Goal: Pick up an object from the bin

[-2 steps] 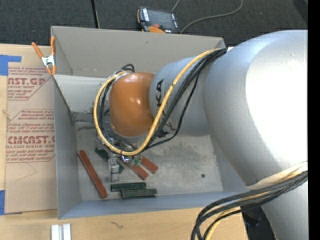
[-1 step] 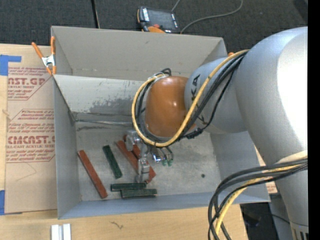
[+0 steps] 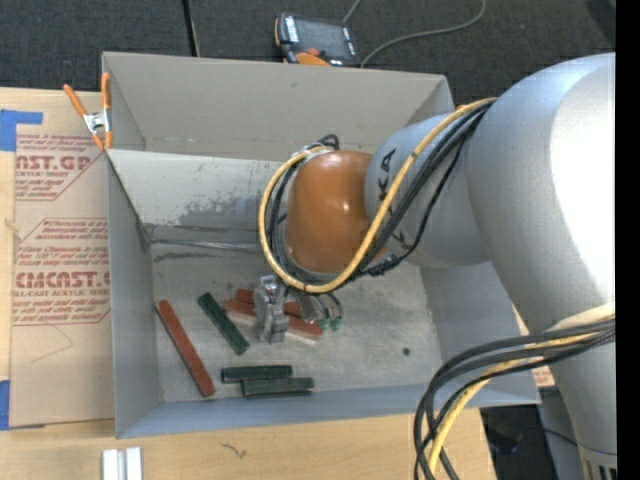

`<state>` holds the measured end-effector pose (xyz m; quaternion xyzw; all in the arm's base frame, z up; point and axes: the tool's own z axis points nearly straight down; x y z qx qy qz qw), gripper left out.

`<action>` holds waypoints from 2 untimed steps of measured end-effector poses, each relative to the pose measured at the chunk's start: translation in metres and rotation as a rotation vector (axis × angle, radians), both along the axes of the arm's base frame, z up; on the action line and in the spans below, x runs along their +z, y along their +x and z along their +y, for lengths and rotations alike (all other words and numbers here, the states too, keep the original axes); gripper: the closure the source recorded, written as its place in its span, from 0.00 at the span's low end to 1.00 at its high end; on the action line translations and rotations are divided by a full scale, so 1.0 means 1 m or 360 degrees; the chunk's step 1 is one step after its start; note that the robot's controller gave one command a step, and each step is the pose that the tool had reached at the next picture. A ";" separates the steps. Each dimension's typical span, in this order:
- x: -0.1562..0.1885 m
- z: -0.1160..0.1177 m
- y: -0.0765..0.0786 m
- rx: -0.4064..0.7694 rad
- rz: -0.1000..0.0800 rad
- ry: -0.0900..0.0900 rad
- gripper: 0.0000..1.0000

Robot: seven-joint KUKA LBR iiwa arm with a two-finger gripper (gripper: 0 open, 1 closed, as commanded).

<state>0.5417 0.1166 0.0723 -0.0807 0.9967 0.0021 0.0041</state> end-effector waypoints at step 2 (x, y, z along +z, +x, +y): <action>0.000 -0.031 -0.014 -0.0072 0.0002 -0.0002 0.00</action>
Offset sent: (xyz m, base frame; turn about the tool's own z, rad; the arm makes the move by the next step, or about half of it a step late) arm -0.0170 -0.0319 -0.0023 0.0438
